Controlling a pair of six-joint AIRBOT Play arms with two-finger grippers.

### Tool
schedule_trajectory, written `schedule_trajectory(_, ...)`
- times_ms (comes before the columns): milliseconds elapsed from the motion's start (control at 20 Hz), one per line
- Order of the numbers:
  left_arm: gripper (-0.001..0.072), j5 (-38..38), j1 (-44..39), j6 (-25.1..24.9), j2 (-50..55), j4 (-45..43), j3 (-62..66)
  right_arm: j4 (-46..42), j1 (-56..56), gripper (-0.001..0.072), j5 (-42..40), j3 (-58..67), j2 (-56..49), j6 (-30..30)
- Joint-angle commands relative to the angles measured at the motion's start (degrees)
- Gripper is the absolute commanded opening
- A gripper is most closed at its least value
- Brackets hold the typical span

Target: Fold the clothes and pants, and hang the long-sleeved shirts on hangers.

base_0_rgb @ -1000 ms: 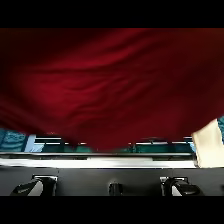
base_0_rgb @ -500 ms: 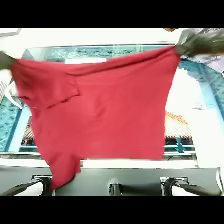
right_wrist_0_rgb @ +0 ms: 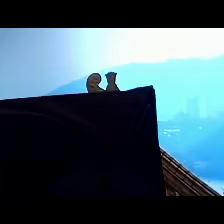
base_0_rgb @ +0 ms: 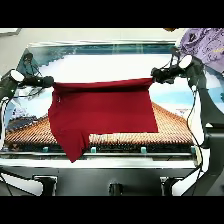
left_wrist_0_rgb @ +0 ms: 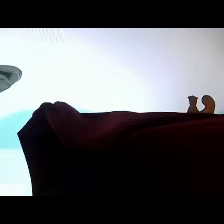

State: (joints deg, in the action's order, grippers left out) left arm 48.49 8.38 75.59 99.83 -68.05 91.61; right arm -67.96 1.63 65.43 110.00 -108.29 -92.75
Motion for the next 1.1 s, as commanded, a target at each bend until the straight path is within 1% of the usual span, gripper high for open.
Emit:
schedule_trajectory(0,0.0014,3.1,1.0,-0.2,1.9,-0.3,-0.1,-1.0,0.0,0.0033,3.3,0.0,-2.5,0.2)
schedule_trajectory(200,0.0014,12.9,1.2,-0.2,2.3,-2.9,-0.3,-3.8,0.0,0.0033,8.9,0.0,-2.6,0.2)
schedule_trajectory(350,0.0014,17.7,1.2,-0.2,2.5,-2.9,-1.2,-3.8,-0.2,0.0033,12.7,0.0,-4.2,0.1)
schedule_trajectory(500,0.0014,19.8,1.2,-0.2,2.5,-3.0,-2.1,-3.8,-0.2,0.0034,19.1,0.0,-7.3,-0.9)
schedule_trajectory(600,0.0014,20.3,1.2,-0.2,2.6,-2.9,-2.2,-3.7,-0.2,0.0034,21.7,0.0,-8.7,-1.1)
schedule_trajectory(950,0.0016,21.9,1.2,-0.2,3.2,-2.9,-2.2,-3.6,-0.2,0.0042,23.3,0.0,-9.0,-1.1)
schedule_trajectory(1000,0.0042,22.7,1.2,-0.2,3.4,-2.9,-2.2,-3.7,-0.2,0.0131,23.2,0.0,-9.0,-1.1)
schedule_trajectory(1050,0.0175,23.2,1.2,0.0,3.4,-2.9,-2.2,-3.6,-0.2,0.03,23.2,0.0,-9.0,-1.2)
